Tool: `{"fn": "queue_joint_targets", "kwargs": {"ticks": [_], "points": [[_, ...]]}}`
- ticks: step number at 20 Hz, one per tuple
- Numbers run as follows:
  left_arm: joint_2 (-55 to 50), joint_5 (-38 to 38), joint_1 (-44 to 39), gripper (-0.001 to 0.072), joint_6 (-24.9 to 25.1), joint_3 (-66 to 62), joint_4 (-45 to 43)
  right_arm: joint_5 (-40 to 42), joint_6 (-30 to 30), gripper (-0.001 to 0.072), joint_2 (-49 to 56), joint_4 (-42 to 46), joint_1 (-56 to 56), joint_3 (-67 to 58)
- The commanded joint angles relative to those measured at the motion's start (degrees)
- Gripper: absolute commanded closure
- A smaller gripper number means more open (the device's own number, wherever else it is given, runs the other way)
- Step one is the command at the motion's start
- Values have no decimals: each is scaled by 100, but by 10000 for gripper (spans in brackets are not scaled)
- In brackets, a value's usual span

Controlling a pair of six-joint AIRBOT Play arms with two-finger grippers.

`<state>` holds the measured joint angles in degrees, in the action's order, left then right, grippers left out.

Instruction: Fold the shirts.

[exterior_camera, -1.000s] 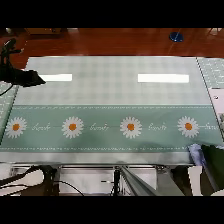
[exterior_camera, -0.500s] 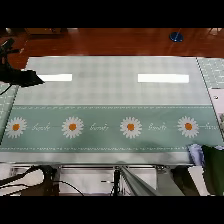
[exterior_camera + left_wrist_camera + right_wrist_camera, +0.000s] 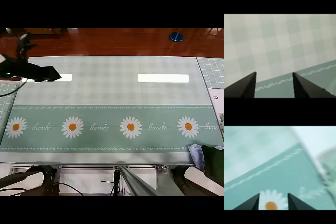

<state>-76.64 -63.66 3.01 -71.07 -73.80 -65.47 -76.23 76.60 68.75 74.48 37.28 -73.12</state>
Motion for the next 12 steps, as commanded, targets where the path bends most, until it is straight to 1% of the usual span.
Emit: {"fn": "queue_joint_targets", "kwargs": {"ticks": [1,2,3,5,6,7,8,9,10,12], "points": [[-57,66,-876,180,-1123,-9,-1696,76,-114,305,299,632,-2229,-114],[-114,52,-994,246,-1224,-7,-1766,221,44,305,323,966,-2706,-114],[-177,-7,-1058,270,-1220,-9,-1705,350,282,305,356,1355,-3099,-114],[-308,-317,-1143,267,-1220,-9,-1611,348,660,305,461,2177,-3744,-114],[-352,-509,-1176,266,-1220,-9,-1600,205,699,305,560,2350,-3943,-114],[-369,-601,-1200,265,-1220,-9,-1600,72,699,304,669,2332,-4019,-114],[-367,-605,-1209,224,-1222,-9,-1598,-37,699,291,796,2249,-4033,-114],[-367,-603,-1217,167,-1224,-11,-1563,-59,699,256,901,2153,-4028,-114],[-369,-605,-1228,147,-1307,-9,-1552,-24,695,224,984,2122,-4028,-114],[-372,-581,-1268,147,-1329,-9,-1556,247,697,224,1049,2135,-4030,-114]]}}
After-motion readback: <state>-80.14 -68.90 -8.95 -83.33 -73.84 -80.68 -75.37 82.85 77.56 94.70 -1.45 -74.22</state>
